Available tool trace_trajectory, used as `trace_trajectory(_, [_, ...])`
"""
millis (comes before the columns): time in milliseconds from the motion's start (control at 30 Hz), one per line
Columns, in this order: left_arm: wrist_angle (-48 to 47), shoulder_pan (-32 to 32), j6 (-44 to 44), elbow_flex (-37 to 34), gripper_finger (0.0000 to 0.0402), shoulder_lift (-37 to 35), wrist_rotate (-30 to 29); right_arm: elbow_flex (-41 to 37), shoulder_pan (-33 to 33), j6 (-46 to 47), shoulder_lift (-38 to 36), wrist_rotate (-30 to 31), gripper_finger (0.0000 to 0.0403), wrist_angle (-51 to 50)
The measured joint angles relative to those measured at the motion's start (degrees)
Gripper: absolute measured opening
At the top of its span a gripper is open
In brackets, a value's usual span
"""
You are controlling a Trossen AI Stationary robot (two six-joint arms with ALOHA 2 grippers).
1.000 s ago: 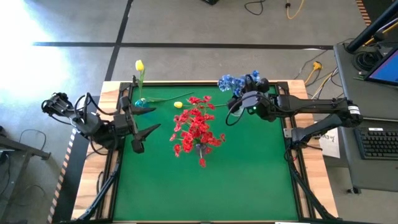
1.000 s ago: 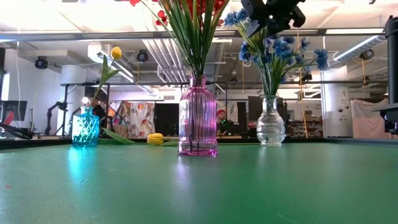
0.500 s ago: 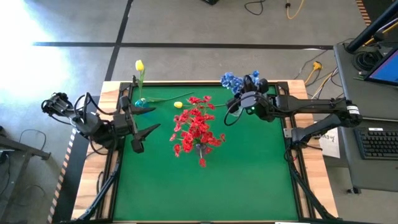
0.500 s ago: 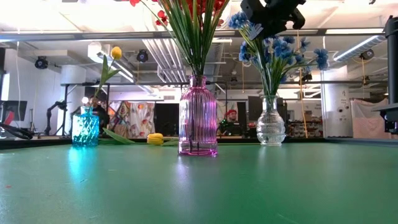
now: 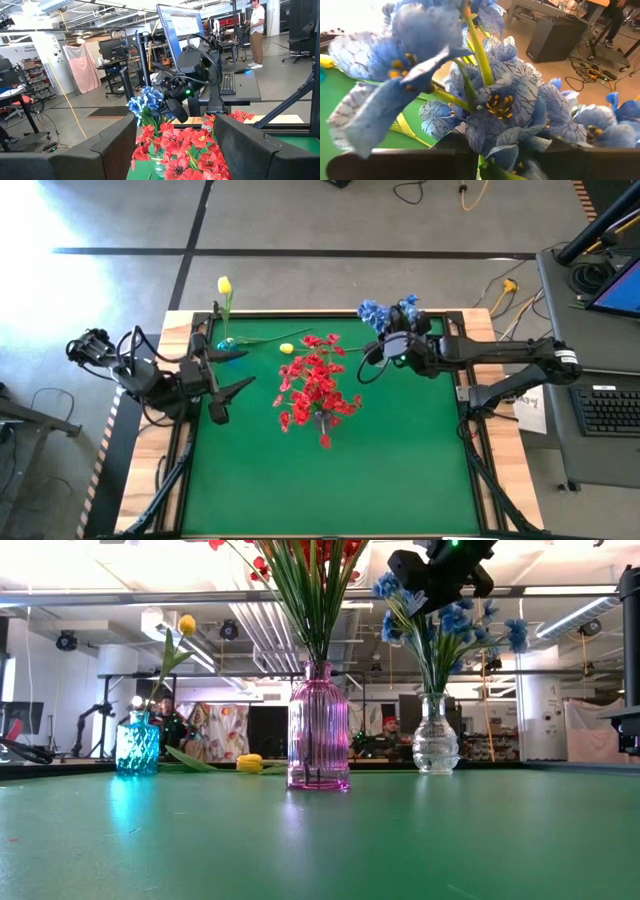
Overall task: Sort flowers into vase by color
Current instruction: Put the blue flowers into the transparent vase, then put the right yellow flower into the blue vase
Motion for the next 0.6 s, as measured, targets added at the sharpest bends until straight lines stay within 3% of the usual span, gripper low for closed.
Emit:
trace_trajectory(267, [-0.3,0.0,0.0,0.0,0.0249,0.0,0.0,-2.6,0.0,1.1,0.0,0.0,0.0093,2.2])
trace_trajectory(600, [-0.5,0.0,-0.1,0.0,0.0249,0.0,0.0,-2.7,0.0,2.7,0.0,0.0,0.0174,1.9])
